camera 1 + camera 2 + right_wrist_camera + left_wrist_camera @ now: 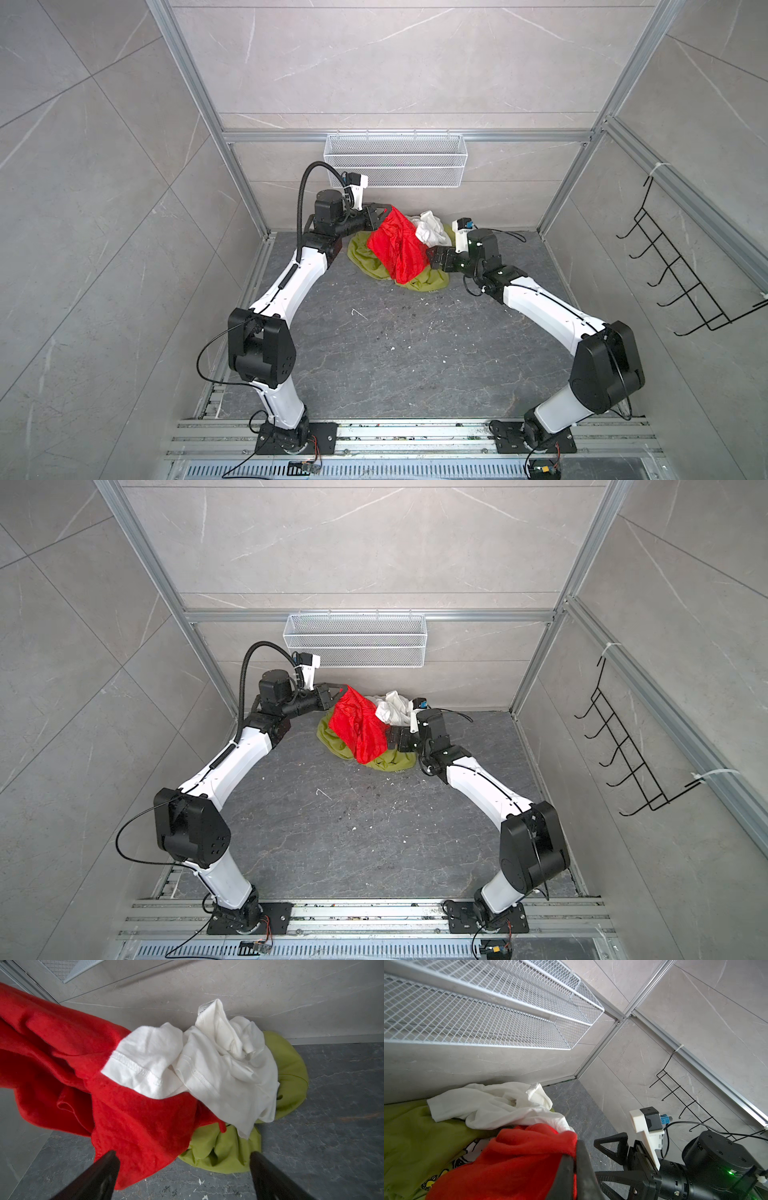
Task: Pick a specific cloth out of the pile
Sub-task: 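Lift the red cloth upward out of the pile with the left gripper, then raise the red cloth higher and pull it away from the pile with the left gripper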
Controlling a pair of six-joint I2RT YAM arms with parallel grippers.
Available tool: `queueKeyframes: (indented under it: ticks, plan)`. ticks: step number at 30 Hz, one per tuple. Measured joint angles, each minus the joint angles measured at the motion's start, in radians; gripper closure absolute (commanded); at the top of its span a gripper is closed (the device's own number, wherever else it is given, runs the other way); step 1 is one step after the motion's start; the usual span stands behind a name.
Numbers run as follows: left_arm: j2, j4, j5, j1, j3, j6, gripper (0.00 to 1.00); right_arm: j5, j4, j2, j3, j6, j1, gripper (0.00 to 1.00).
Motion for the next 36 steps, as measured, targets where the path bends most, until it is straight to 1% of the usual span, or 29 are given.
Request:
queueKeyframes:
  ticks: [13,36]
  plan:
    - [-0.027,0.014,-0.003,0.005,-0.056,0.006,1.00,-0.011,0.000,-0.022,-0.004,0.000,0.007,0.00]
    - [-0.072,0.027,-0.003,0.006,-0.057,0.005,1.00,-0.026,0.001,-0.036,-0.006,-0.002,0.015,0.00]
